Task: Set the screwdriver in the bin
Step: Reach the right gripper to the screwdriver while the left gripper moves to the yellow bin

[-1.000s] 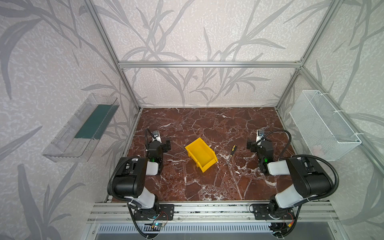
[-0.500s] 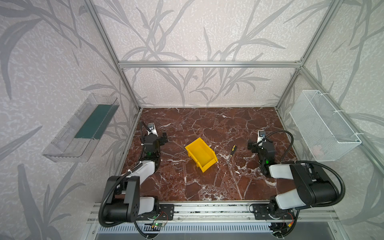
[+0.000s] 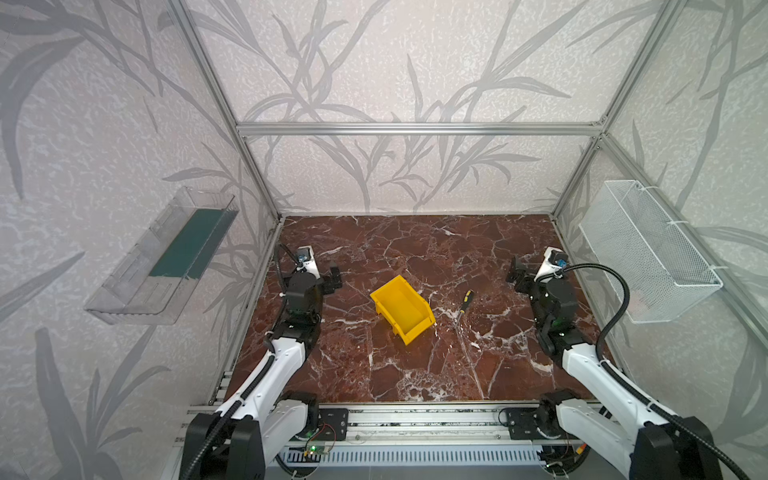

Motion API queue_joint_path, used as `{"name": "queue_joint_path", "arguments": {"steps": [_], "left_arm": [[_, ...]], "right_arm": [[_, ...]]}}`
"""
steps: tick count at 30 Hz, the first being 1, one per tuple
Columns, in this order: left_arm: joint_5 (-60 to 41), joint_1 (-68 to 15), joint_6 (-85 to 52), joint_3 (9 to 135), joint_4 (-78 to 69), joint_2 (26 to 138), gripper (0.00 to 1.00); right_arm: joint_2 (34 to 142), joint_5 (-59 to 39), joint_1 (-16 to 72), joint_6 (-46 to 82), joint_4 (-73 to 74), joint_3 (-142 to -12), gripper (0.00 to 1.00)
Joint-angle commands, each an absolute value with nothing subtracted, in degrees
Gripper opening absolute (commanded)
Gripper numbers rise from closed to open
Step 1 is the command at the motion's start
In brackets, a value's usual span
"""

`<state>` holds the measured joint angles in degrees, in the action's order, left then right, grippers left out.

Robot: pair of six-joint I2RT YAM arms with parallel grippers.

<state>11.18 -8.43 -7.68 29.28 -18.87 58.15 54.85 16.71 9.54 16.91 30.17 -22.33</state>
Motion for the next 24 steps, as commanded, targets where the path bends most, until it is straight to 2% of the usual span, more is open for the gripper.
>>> {"name": "queue_joint_path", "arguments": {"steps": [1, 7, 12, 17, 19, 24], "left_arm": [[8.9, -13.3, -10.7, 34.3, -15.2, 58.9, 0.99], [6.4, -24.2, -8.8, 42.1, -12.7, 63.6, 0.99], [6.3, -34.1, -7.0, 47.1, -11.2, 67.7, 0.99], [8.4, -43.1, -3.5, 49.0, -10.5, 70.7, 0.99], [8.8, -45.4, -3.6, 48.6, -10.8, 71.3, 0.99], [9.1, -48.3, -6.1, 46.5, -11.5, 72.4, 0.99]], "right_arm": [[54.2, 14.8, 9.3, 26.6, 30.9, -20.4, 0.99], [55.9, 6.1, 10.0, 21.0, 13.7, -30.4, 0.99], [58.4, 7.4, 12.9, 22.3, -1.7, -36.8, 0.99], [63.2, 12.1, 20.8, 24.2, -15.9, -40.5, 0.99], [64.9, 12.0, 22.9, 26.8, -18.0, -40.0, 0.99], [70.5, 6.8, 24.3, 33.3, -16.1, -38.8, 0.87]]}}
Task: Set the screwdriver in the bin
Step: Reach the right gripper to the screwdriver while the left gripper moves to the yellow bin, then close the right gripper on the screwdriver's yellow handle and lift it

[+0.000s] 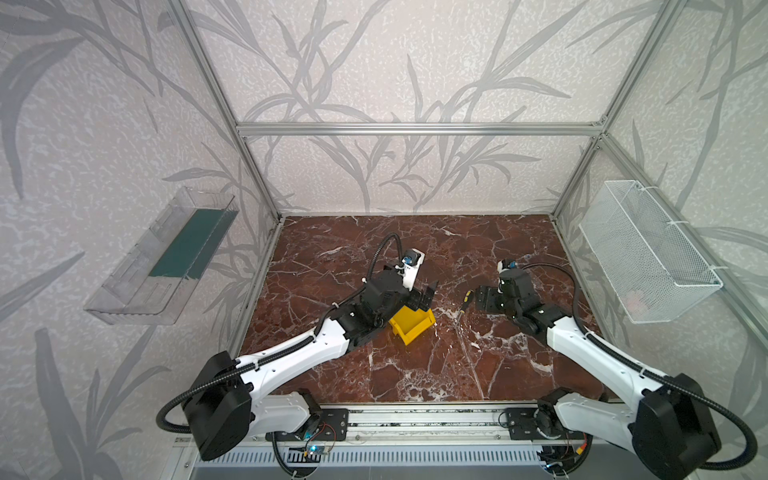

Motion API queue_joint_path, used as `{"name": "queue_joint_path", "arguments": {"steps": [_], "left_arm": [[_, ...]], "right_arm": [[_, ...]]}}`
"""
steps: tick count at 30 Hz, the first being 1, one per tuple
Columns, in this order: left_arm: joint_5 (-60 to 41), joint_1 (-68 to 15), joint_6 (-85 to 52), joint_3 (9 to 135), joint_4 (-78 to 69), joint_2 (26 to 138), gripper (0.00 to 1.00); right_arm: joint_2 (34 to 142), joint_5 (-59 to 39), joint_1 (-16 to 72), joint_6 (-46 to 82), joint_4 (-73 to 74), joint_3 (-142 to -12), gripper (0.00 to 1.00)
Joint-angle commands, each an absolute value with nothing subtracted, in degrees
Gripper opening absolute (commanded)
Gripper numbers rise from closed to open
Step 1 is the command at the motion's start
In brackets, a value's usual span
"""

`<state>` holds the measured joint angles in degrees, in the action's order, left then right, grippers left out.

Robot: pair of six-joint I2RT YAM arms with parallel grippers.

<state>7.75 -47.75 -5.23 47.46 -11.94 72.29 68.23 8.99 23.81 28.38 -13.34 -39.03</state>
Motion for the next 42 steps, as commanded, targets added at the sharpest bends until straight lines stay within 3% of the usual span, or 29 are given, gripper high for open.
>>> {"name": "queue_joint_path", "arguments": {"steps": [1, 4, 13, 16, 20, 32, 42], "left_arm": [[9.1, -48.6, -6.5, 46.0, -11.5, 72.4, 0.99], [10.2, -48.7, -8.3, 45.1, -10.9, 72.1, 0.99], [11.0, -48.6, -12.6, 43.6, -7.0, 70.3, 0.99], [10.4, -48.6, -12.8, 43.0, -7.7, 70.7, 0.99], [10.4, -48.5, -11.9, 43.7, -6.9, 71.5, 0.99], [15.7, -47.2, -14.4, 42.7, -4.7, 69.3, 0.99], [16.5, -42.0, -22.9, 46.2, 2.3, 69.5, 0.99]], "right_arm": [[72.4, 6.1, 24.5, 33.5, -15.5, -39.6, 0.86], [79.5, 4.0, 25.2, 32.9, -14.7, -43.3, 0.86], [100.7, 2.8, 25.5, 34.2, -17.8, -56.4, 0.71], [104.5, 2.5, 25.9, 34.6, -18.2, -59.0, 0.68], [107.2, 4.0, 27.1, 34.5, -18.8, -60.4, 0.57], [99.4, 6.8, 27.1, 32.1, -19.6, -54.2, 0.16], [83.2, 3.9, 23.6, 36.2, -21.5, -50.0, 0.07]]}}
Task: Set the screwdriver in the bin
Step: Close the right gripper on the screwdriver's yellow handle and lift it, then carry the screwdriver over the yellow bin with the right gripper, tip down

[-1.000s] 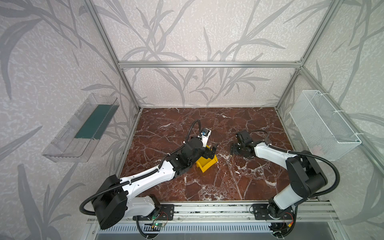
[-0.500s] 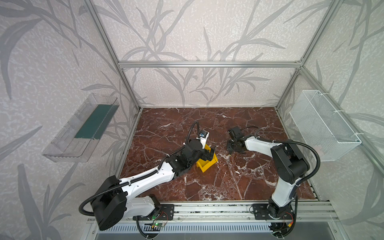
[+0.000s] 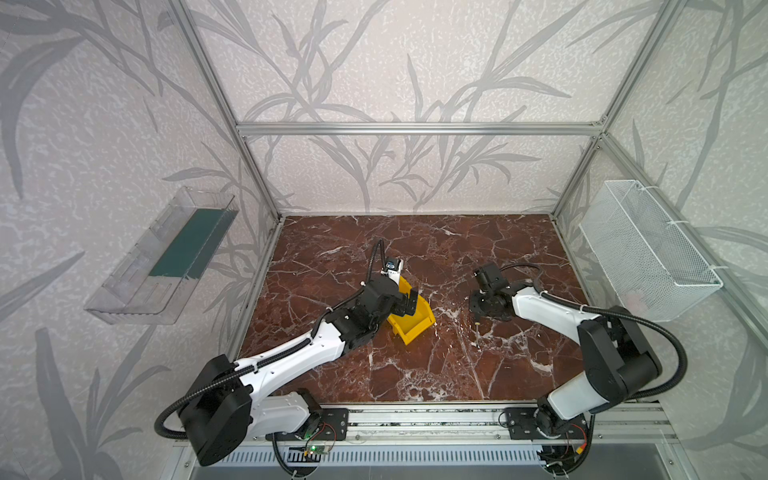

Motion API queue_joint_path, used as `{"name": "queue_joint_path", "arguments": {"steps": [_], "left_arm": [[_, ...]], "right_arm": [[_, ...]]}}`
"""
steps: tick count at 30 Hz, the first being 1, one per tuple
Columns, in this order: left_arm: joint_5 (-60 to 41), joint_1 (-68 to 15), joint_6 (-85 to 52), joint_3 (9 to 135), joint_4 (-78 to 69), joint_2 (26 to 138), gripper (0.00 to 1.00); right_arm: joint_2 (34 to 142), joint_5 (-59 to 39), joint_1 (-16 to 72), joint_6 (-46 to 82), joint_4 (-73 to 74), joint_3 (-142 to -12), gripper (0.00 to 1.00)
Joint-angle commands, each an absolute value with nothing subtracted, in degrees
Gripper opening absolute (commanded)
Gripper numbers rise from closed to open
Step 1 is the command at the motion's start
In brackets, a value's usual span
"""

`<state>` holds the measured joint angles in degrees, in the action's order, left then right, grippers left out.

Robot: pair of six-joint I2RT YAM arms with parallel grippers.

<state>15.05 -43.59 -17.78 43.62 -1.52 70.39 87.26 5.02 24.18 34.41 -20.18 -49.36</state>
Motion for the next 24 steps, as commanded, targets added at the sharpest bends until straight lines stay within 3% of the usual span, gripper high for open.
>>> {"name": "queue_joint_path", "arguments": {"steps": [1, 9, 14, 20, 24], "left_arm": [[15.8, -40.9, -24.3, 47.1, 4.1, 69.6, 0.99], [10.9, -34.7, -32.8, 47.2, 11.7, 65.4, 0.99], [4.8, -28.4, -40.0, 43.3, 11.9, 60.5, 0.99], [-1.5, -23.0, -44.6, 39.2, 11.2, 57.9, 0.99], [-3.8, -21.1, -46.2, 36.8, 10.1, 56.8, 0.99]], "right_arm": [[81.9, 3.2, 23.5, 37.7, -21.6, -50.5, 0.07], [80.1, -10.2, 23.7, 53.3, -13.8, -52.6, 0.07], [84.1, -11.6, 29.2, 60.5, -8.4, -56.8, 0.07], [92.1, -7.2, 38.5, 58.9, -9.5, -66.8, 0.07], [97.5, -5.3, 42.9, 51.3, -8.7, -72.3, 0.07]]}}
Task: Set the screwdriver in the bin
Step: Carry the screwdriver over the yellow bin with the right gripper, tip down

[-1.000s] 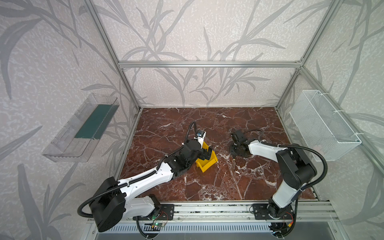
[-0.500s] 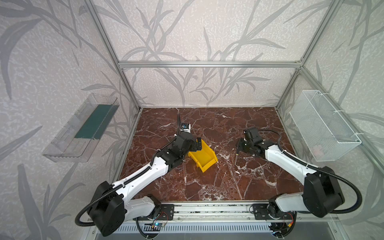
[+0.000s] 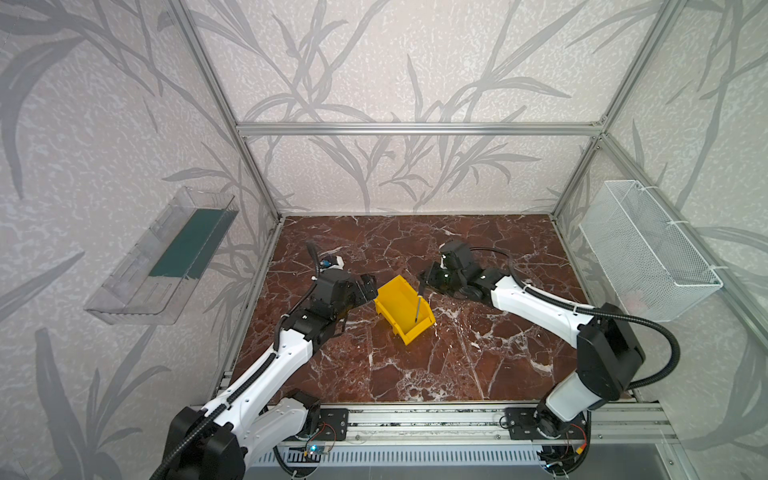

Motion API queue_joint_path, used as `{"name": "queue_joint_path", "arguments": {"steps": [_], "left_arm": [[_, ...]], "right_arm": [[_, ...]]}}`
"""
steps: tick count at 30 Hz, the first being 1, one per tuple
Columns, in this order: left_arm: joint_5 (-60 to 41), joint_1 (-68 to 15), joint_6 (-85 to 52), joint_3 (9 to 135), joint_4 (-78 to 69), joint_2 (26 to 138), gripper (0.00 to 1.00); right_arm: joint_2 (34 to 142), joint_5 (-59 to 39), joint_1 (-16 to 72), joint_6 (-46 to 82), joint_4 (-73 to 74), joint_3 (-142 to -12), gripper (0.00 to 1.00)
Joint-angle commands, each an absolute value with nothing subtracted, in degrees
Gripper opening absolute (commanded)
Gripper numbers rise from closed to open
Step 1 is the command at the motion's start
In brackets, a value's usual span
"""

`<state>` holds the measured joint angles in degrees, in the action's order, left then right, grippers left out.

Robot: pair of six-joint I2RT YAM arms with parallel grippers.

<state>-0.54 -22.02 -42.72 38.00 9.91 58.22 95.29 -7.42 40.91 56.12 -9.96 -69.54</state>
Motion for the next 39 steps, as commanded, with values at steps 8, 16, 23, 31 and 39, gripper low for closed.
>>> {"name": "queue_joint_path", "arguments": {"steps": [8, 16, 23, 31, 39], "left_arm": [[-4.0, -20.0, -46.6, 33.2, 10.1, 52.6, 0.99], [-5.3, -19.8, -46.6, 33.1, 9.2, 54.0, 0.99], [-5.2, -19.8, -46.7, 33.2, 8.7, 54.4, 0.99], [-5.3, -19.8, -46.9, 33.3, 8.7, 54.7, 0.99], [-6.0, -19.8, -47.2, 33.6, 8.6, 55.2, 0.99]], "right_arm": [[107.7, -3.8, 45.2, 41.4, -9.6, -77.4, 0.08], [113.9, -1.2, 47.1, 33.9, -8.7, -80.5, 0.1], [115.8, 2.5, 47.7, 35.1, -8.6, -81.1, 0.11], [114.1, 8.8, 47.9, 37.0, -9.5, -81.3, 0.11], [115.4, 17.1, 50.4, 41.8, -11.9, -82.4, 0.2]]}}
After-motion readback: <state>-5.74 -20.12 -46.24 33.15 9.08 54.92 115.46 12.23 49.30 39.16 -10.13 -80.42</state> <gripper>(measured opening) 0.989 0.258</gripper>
